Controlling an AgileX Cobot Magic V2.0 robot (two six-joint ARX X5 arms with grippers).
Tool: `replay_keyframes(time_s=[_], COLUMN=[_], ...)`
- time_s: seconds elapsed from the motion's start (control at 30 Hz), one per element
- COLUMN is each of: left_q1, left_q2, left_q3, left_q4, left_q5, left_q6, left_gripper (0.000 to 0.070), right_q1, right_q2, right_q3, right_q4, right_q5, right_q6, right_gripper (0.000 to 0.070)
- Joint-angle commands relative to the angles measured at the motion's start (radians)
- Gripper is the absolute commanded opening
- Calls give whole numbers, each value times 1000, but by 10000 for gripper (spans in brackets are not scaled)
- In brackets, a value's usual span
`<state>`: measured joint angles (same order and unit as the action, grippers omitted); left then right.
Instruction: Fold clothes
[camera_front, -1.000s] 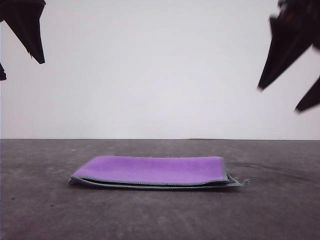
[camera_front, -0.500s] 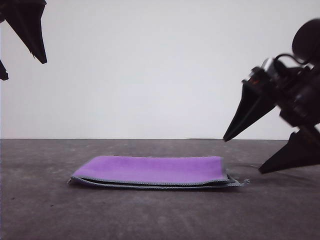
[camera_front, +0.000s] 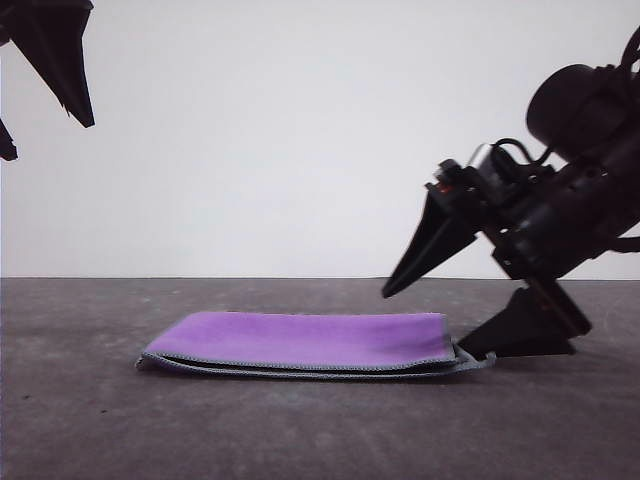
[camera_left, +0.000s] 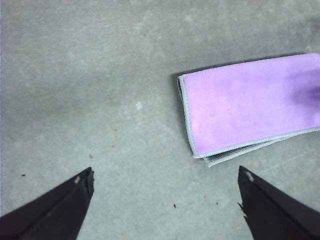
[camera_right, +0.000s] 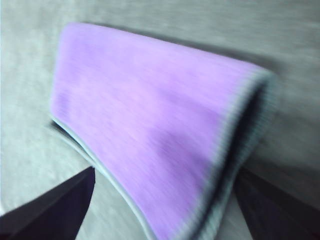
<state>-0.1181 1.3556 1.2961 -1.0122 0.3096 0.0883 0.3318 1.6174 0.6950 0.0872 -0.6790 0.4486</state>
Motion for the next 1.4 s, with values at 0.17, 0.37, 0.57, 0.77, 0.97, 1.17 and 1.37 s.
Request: replay_keyframes(time_s=[0.17,0.37,0.57,0.77,0.97,1.17,1.37], left_q1=[-1,-1,-1,-1,-1,-1,-1], left_q2=[10,10,10,10,10,10,10], left_q3=[10,10,10,10,10,10,10], left_q4=[9,11,12,12,12,11,12], left_q5=[2,2,2,2,2,2,2], left_q6=[-3,-3,-3,-3,-3,-3,-3], left_gripper=[561,561,561,561,561,561,560], right_q1=[9,15,58,131,179,224,274], right_q2=[40,40,40,42,56,141,199], right_q3=[7,8,60,124,158,220,297], right_q4=[16,52,66,69,74,85,95], right_q5=[6,-15,-64,-20,25,17,-5], right_q6=[42,43,69,74,84,103,114], right_gripper=[227,5,5,5,5,5,5])
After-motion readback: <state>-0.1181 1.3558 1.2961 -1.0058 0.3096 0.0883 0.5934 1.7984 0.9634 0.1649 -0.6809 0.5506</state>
